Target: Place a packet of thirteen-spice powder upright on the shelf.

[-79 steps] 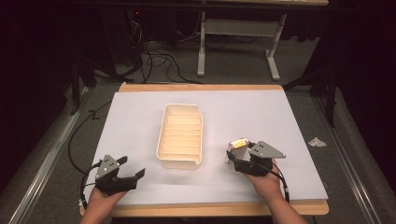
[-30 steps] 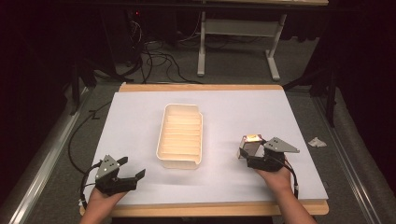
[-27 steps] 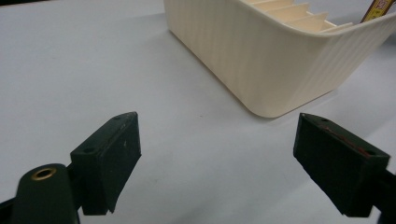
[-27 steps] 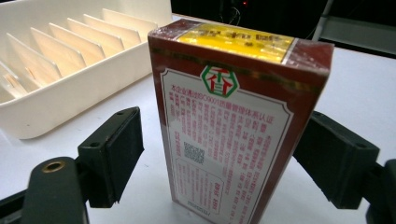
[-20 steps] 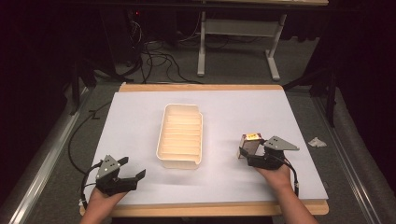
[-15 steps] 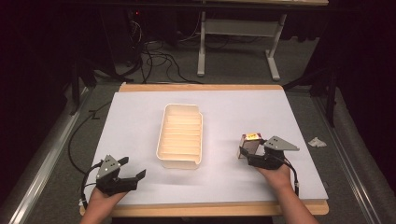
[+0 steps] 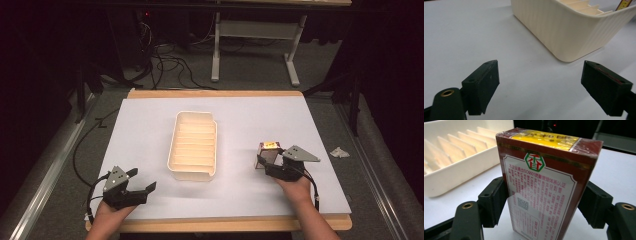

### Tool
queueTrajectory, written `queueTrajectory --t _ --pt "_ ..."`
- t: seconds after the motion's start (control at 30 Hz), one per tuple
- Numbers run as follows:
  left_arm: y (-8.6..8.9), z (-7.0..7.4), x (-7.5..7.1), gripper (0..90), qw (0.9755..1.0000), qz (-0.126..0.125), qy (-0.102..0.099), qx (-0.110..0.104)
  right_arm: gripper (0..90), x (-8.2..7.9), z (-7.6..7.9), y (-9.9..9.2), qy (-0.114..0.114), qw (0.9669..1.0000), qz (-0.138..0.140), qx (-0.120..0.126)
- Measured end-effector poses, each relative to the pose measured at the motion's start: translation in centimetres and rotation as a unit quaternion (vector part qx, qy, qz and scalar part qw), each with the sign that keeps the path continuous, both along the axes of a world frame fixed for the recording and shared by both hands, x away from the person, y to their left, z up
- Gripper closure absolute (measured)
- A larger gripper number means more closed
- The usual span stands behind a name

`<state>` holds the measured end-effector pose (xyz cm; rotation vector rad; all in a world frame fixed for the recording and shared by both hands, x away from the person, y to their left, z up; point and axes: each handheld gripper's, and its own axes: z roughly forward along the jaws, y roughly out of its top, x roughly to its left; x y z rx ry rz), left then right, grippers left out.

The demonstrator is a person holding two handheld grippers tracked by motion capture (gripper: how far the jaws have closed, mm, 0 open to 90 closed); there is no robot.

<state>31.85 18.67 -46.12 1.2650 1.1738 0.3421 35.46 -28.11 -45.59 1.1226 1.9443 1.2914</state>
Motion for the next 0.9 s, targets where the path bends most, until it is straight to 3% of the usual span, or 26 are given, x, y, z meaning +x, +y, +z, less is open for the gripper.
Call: queueTrajectory --t 0.17,0.37,0.57,0.73,0.9 --pt "-0.1 0.0 0.0 15.8 1.0000 -0.001 0.001 0.001 29.7 -0.2 0.3 1.2 -0.007 0.9987 -0.050 -0.011" --pt "0.0 0.0 0.0 15.8 1.0000 0.000 0.000 0.000 29.7 -0.3 0.1 2.6 -0.007 0.9940 -0.104 -0.033" --pt "0.0 0.0 0.0 15.8 1.0000 0.000 0.000 0.001 29.5 -0.5 0.1 2.8 -0.008 0.9931 -0.112 -0.034" --pt "0.0 0.0 0.0 15.8 1.0000 0.000 0.000 0.001 29.4 -0.5 0.0 2.5 0.003 0.9932 -0.115 -0.018" --pt "0.0 0.0 0.0 15.8 1.0000 0.000 0.000 0.001 27.0 -0.5 0.0 2.2 0.002 0.9947 -0.102 -0.011"
